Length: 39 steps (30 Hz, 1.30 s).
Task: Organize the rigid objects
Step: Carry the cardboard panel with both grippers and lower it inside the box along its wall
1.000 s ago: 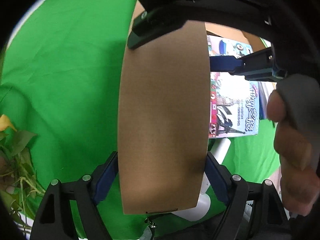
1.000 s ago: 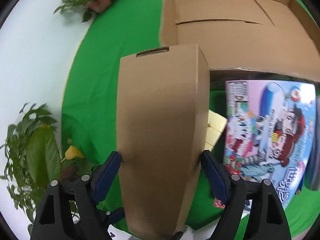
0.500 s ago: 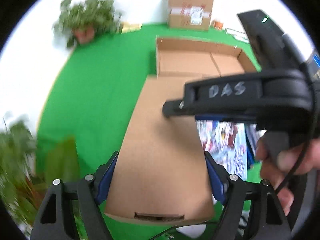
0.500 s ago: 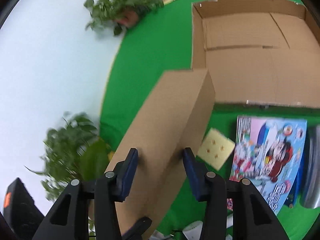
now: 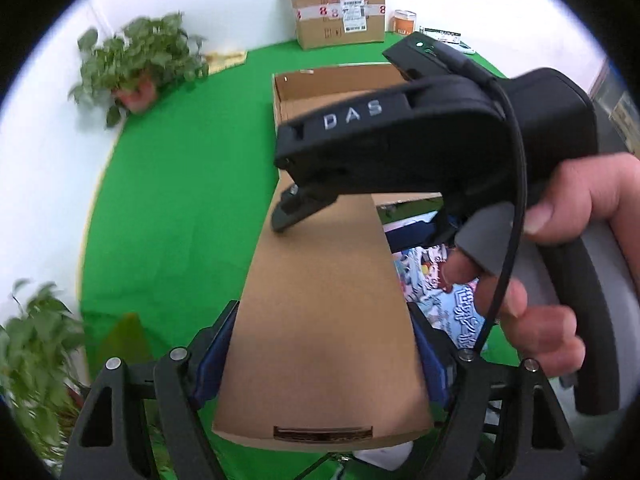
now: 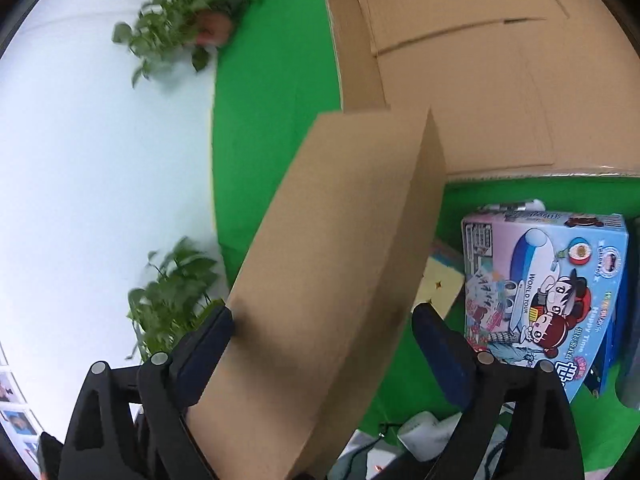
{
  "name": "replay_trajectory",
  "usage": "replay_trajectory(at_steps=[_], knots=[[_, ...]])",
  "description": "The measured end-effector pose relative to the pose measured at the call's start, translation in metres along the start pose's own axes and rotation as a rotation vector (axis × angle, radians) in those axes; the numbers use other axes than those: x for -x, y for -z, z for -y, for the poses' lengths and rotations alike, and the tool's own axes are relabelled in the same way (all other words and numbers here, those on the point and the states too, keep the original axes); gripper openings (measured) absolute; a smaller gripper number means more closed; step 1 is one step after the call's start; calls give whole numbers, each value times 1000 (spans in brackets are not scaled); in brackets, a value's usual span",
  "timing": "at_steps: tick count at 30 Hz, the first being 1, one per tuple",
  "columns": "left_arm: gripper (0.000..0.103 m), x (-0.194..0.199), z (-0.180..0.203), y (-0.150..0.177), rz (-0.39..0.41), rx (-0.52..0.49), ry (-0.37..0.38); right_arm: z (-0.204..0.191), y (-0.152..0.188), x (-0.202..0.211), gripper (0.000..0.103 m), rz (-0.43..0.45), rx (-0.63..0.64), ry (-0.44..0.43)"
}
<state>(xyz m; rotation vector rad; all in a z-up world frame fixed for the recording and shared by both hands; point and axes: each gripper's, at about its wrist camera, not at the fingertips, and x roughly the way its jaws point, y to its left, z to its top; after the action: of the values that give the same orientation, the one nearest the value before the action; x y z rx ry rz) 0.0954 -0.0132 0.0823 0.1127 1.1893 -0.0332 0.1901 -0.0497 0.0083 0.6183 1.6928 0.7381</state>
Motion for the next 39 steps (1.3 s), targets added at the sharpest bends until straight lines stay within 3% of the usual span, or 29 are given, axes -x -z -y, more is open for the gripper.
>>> replay_trajectory(at_steps=[2,6,9,11,13,21,30,34,38,39], knots=[[78,-3,4,3,6,-35,-14,-3,-6,-14,98,-61,-8,-7],[79,-13,4,5,9,-48,-23,-2,-16,-29,98,-79,-20,-7],[79,-14,-2,4,34,-40,-16,-3,-14,-19,87,-44,25,3],[79,-14,-4,3,59,-57,-22,-5,-10,-9,74,-11,40,6],[79,-11,-3,-1,93,-67,-24,-7,-8,4,69,17,47,5],[78,-10,6,-44,226,-139,-23,-6,-32,49,68,101,-7,-32],[78,-29,9,-105,362,-172,-34,-12,-109,115,68,233,18,-64],[79,-78,-2,-131,313,-89,10,-3,-160,115,68,224,40,-31],[79,-139,-15,-141,165,10,45,26,-193,78,66,148,62,21],[79,-154,-16,-140,91,29,50,36,-198,72,65,141,55,11]])
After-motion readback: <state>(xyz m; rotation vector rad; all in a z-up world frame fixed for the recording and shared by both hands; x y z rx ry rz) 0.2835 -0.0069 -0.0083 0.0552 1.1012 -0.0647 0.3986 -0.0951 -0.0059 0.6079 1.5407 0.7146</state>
